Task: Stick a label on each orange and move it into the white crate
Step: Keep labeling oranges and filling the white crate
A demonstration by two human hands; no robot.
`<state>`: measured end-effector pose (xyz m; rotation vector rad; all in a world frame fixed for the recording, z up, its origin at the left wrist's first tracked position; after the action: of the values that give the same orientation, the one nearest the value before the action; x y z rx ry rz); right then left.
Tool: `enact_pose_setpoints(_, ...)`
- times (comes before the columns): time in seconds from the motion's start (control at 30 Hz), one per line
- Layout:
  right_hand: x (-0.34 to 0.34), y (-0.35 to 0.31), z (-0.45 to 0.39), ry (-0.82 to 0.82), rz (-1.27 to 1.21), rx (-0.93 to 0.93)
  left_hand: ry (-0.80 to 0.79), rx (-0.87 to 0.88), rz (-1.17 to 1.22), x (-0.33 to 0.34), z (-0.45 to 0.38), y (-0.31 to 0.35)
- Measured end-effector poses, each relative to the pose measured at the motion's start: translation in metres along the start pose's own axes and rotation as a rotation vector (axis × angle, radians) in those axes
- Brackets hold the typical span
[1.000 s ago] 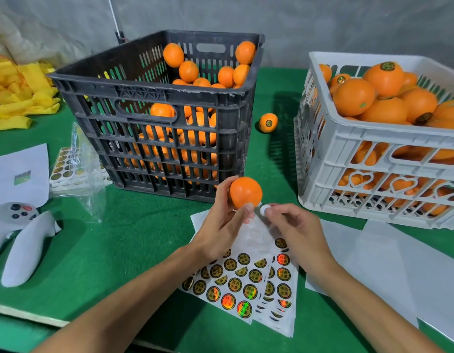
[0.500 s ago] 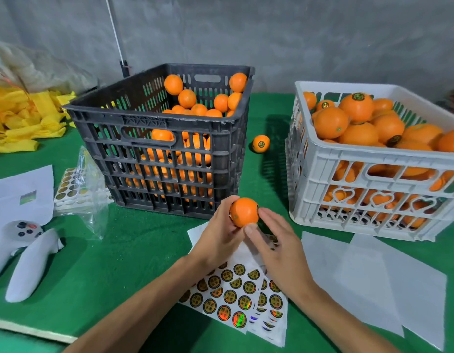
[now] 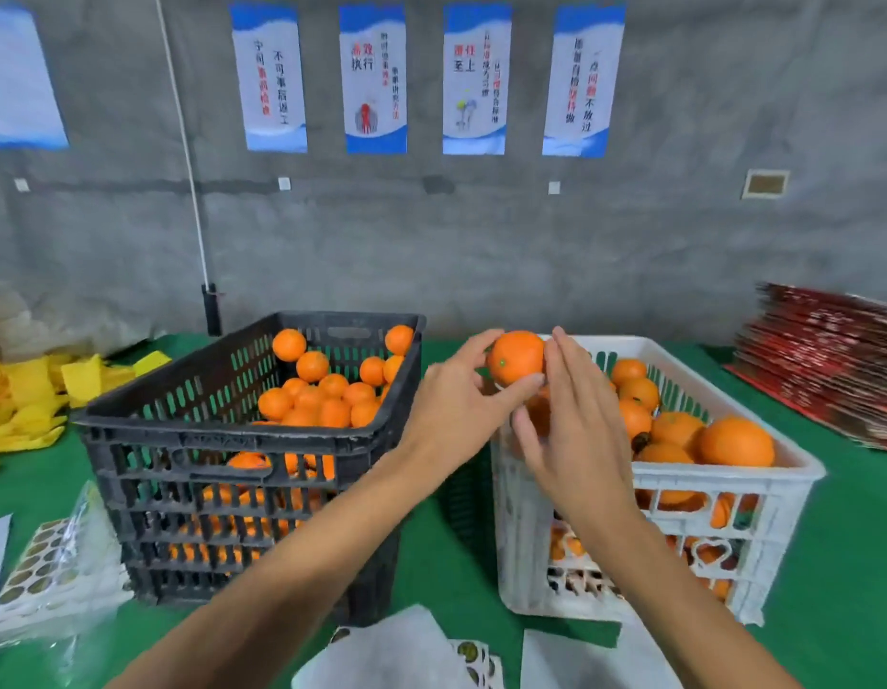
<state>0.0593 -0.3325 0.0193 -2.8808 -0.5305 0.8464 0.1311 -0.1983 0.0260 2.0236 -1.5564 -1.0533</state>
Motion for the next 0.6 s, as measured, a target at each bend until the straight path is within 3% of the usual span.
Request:
enact_pose_setpoints(0.1,-0.007,0.027,-0.038,-0.037,0.093,0.125,-0.052,0.021,-0.155,0.031,-0.048,0.022)
enact_pose_setpoints(0.2,0.002,0.047,-0.049,-0.152,-0.006,0.292,-0.234,-0.002,-0.364,0.059,-0.075,0.025)
enact_pose_setpoints(0.27,0.009,0.04,-0.047,-0.179,-0.1,0.275,-0.299,0.005,-0.452,0.054,-0.086,0.02)
enact_pose_setpoints(0.4,0.034,0.0,-0.052,-0.245,-0.305,0.147,-0.241,-0.072,-0.562,-0.009,-0.108,-0.009)
enact_pose_setpoints(0.5,0.071,-0.04,-0.064,-0.391,-0.423,0.139,-0.235,-0.214,-0.713,-0.074,-0.103,-0.048)
enact_pose_setpoints(0.6,0.116,-0.083,-0.076,-0.564,-0.534,0.156,-0.491,-0.446,-0.829,-0.121,-0.074,-0.095)
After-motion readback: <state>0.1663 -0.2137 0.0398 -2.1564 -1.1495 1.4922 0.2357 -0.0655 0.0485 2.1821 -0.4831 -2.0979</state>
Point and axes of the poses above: each hand's wrist, its own z-axis away from the middle knuckle, its own x-axis out of the palm, y = z × x, the point moved 6 cm from there along -z, towards the middle knuckle, and after that the axes turned 2 degrees about -z, right-handed, at the moved point
